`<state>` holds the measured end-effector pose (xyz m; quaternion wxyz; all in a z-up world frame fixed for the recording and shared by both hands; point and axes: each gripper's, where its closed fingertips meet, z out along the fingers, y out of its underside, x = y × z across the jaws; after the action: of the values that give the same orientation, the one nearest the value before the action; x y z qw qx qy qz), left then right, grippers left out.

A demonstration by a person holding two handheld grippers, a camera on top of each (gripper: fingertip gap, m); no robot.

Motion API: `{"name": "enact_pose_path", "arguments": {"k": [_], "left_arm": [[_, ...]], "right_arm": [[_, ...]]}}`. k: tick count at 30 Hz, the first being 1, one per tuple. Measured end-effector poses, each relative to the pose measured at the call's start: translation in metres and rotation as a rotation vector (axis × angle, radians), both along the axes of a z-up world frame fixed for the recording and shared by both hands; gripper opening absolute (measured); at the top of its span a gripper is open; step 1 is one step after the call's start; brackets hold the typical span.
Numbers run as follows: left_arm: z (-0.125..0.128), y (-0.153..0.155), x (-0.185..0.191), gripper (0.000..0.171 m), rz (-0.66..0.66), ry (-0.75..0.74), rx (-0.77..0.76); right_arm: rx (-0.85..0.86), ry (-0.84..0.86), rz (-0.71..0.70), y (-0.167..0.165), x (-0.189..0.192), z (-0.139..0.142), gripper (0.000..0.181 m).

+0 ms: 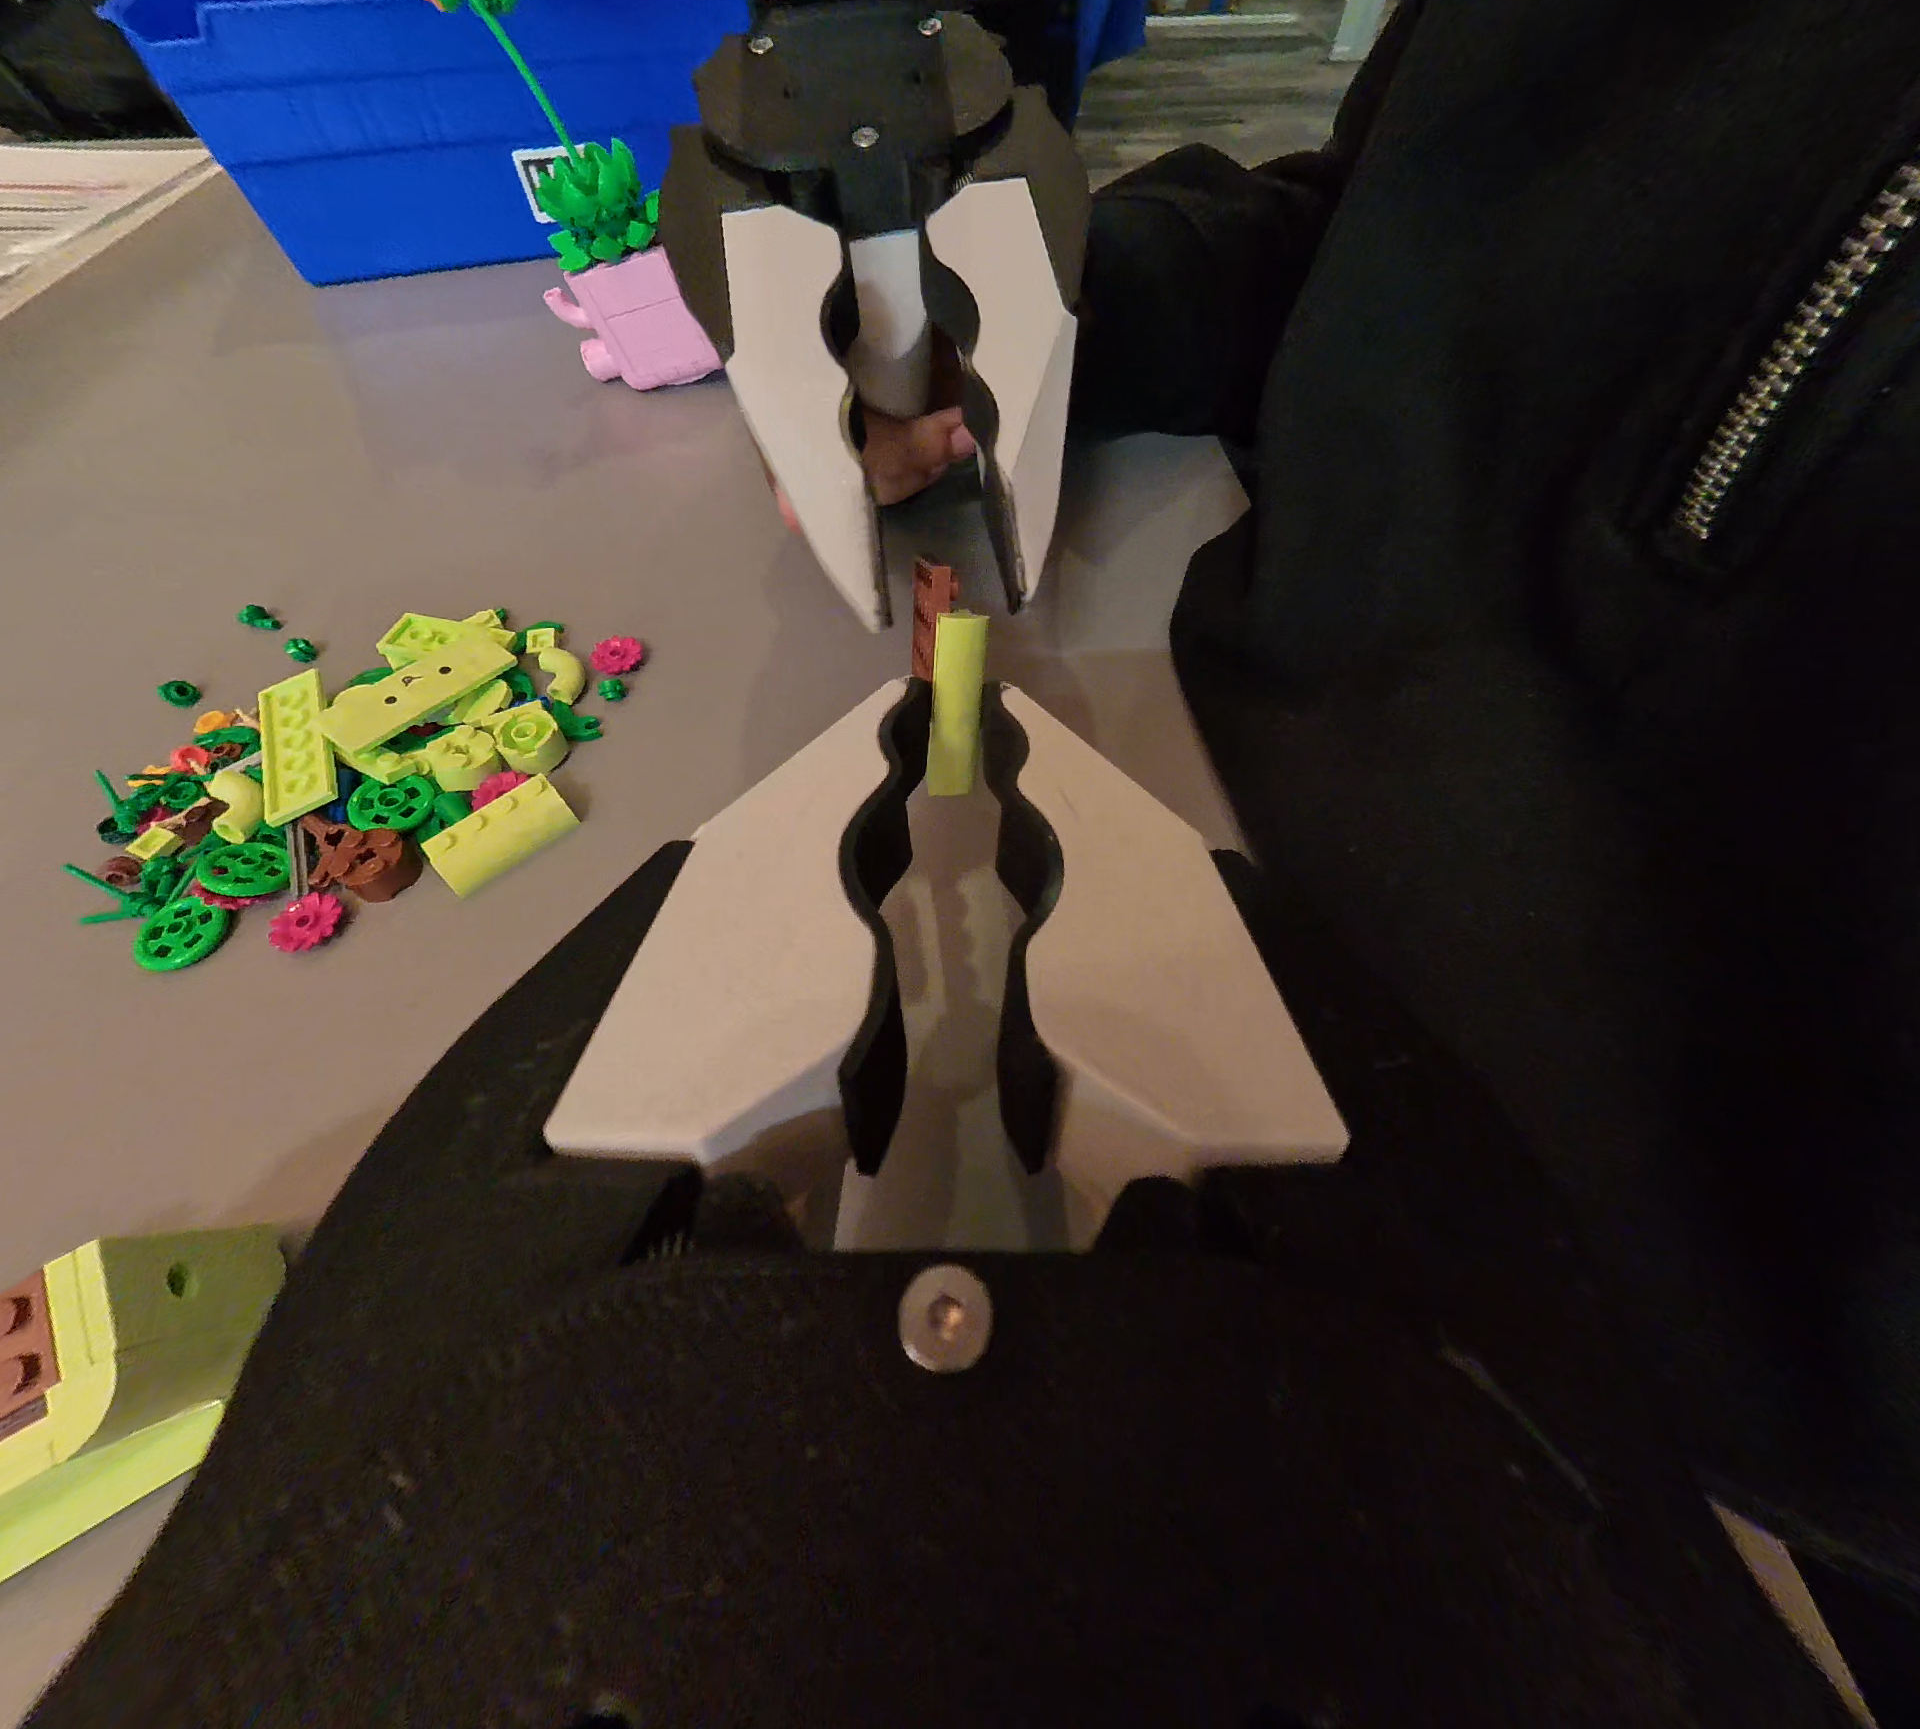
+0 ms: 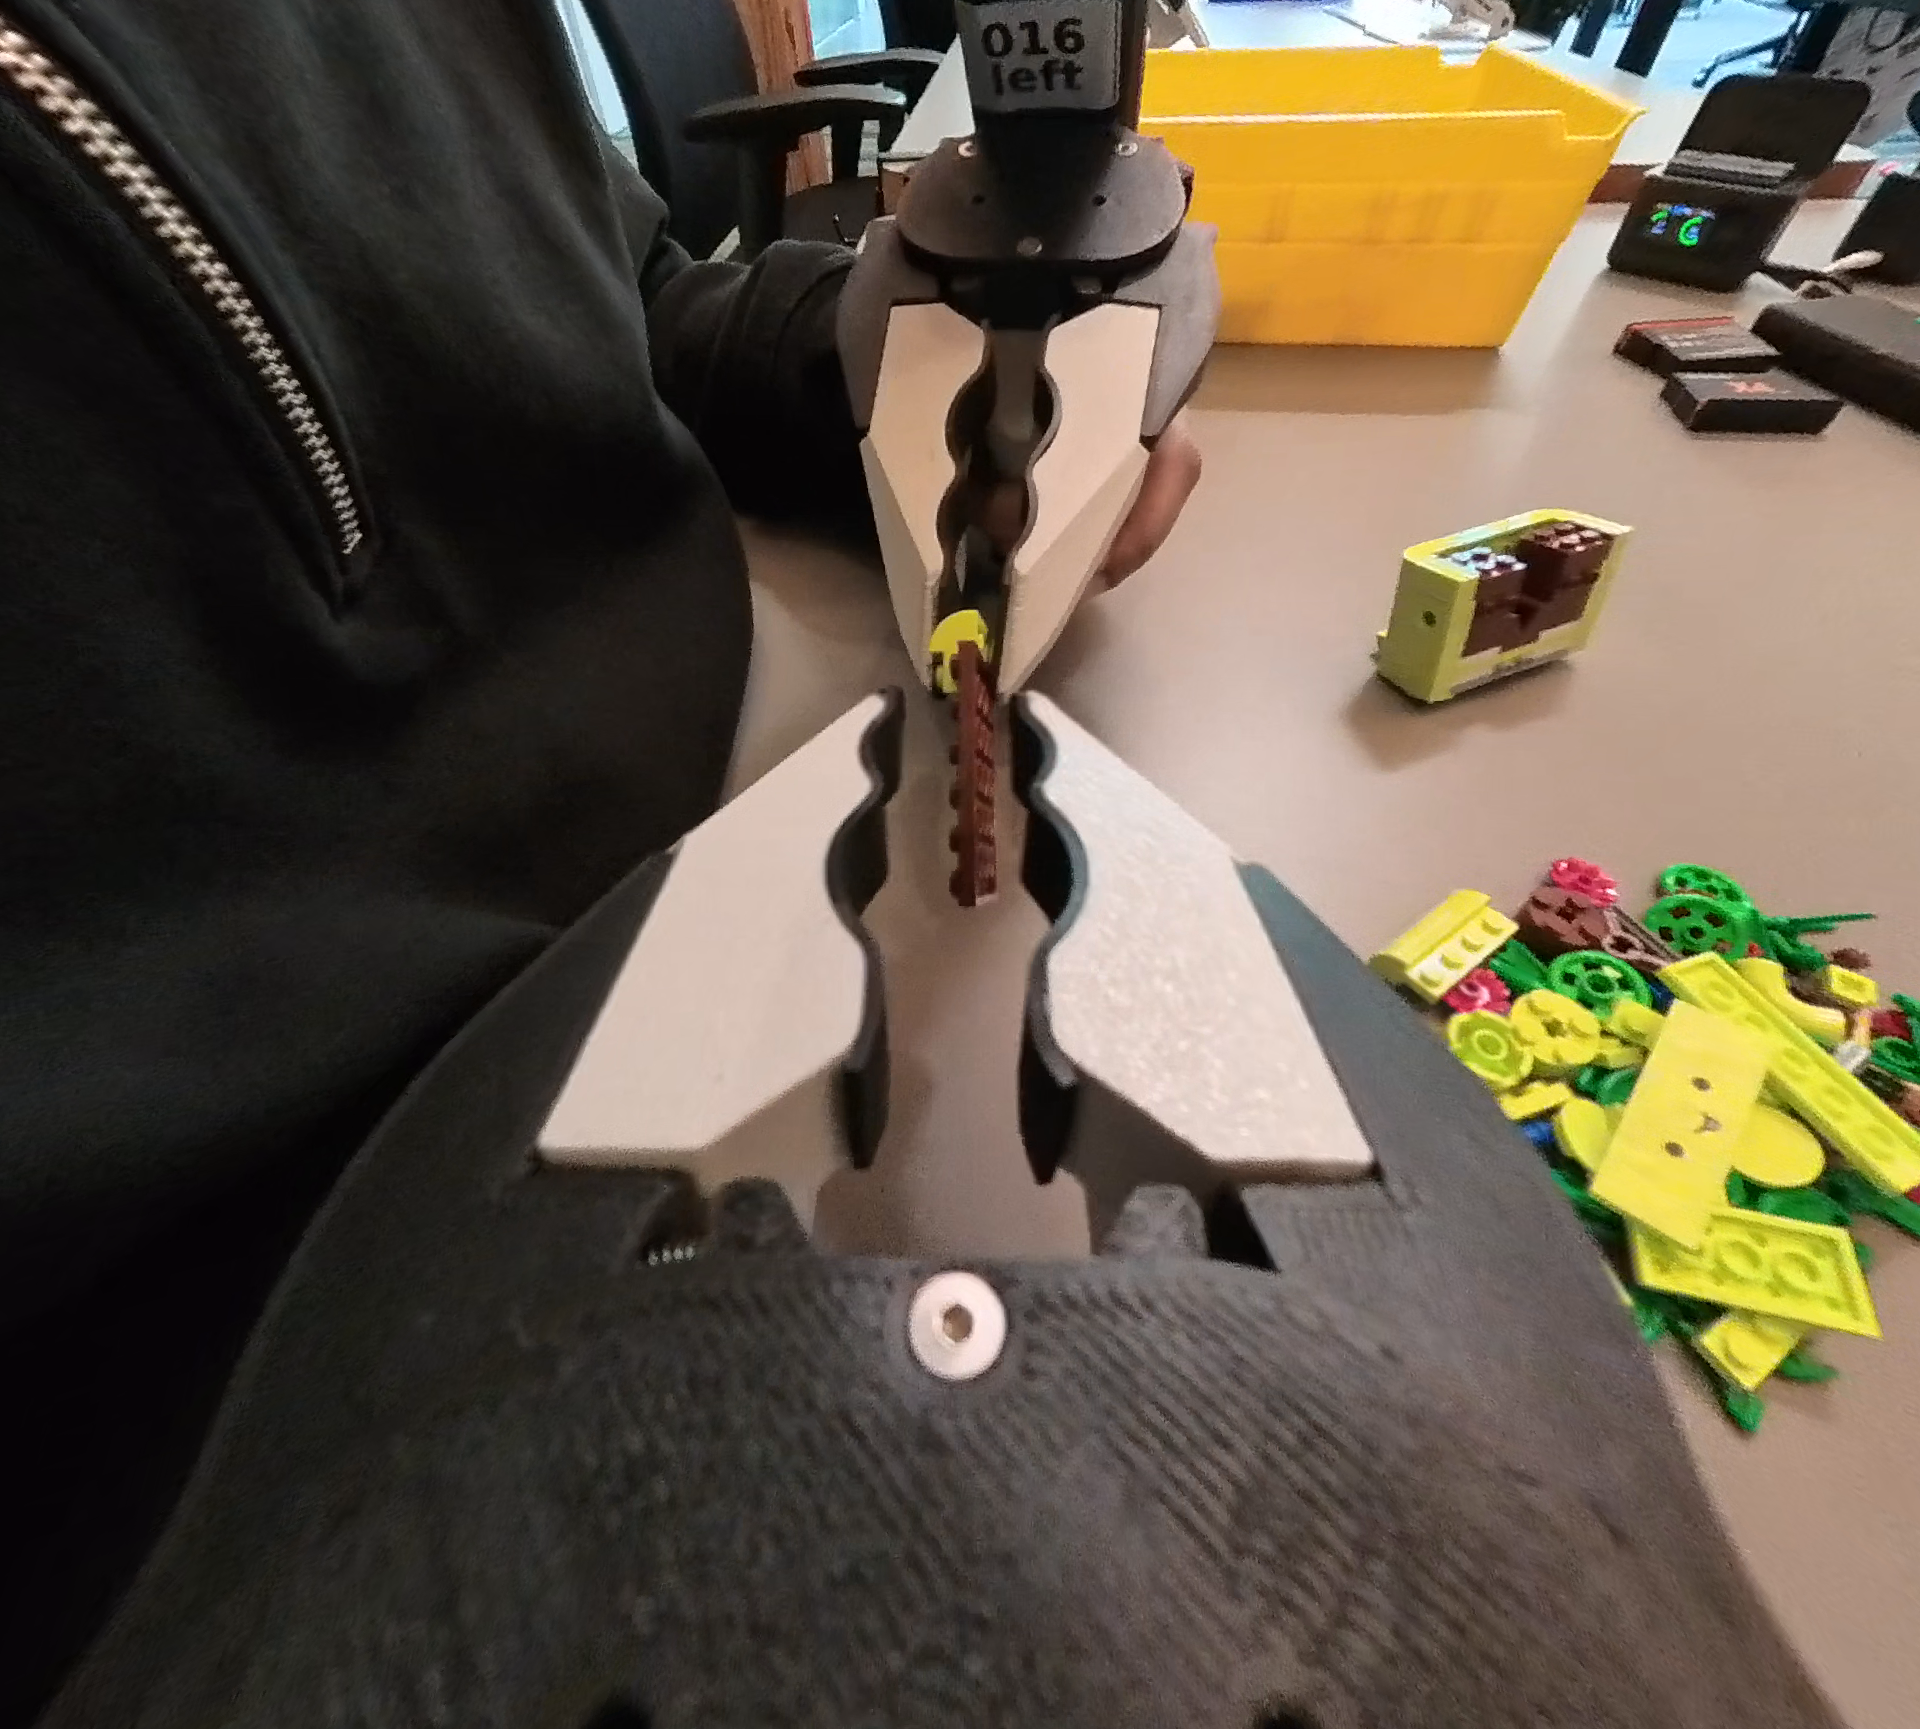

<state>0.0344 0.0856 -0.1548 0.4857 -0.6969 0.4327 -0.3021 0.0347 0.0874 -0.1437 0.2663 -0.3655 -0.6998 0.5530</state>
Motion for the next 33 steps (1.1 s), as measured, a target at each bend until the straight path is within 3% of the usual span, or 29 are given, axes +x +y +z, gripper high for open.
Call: {"name": "enact_pose_path", "arguments": {"k": [3, 8, 10, 12, 19, 22, 24, 33], "left_arm": [[-0.003, -0.002, 0.002, 0.006, -0.011, 0.019, 0.001], [-0.005, -0.004, 0.002, 0.006, -0.021, 0.024, -0.006], [-0.005, -0.005, 0.004, 0.006, -0.029, 0.018, -0.012], [-0.006, -0.004, 0.004, 0.006, -0.025, 0.02, -0.011], [-0.002, -0.006, 0.007, 0.006, -0.042, -0.01, -0.01], [0.005, -0.001, 0.005, 0.009, 0.007, -0.038, 0.042], [0.011, 0.006, 0.001, 0.02, 0.068, -0.042, 0.114], [0.011, 0.003, 0.003, 0.011, 0.056, -0.032, 0.141]], "right_arm": [[-0.028, 0.049, 0.011, -0.001, 0.002, 0.009, 0.0], [-0.038, 0.032, 0.016, -0.002, 0.001, 0.007, 0.001], [-0.013, 0.044, 0.0, -0.001, 0.0, 0.006, 0.01], [-0.009, 0.044, 0.006, -0.002, 0.001, 0.006, 0.003], [0.021, 0.021, 0.03, -0.008, 0.002, 0.0, 0.005], [0.021, 0.051, 0.003, -0.004, 0.001, 0.006, 0.005], [0.014, 0.072, -0.006, -0.002, 0.001, 0.011, 0.005], [0.087, 0.054, -0.033, -0.001, -0.002, 0.002, 0.004]]}}
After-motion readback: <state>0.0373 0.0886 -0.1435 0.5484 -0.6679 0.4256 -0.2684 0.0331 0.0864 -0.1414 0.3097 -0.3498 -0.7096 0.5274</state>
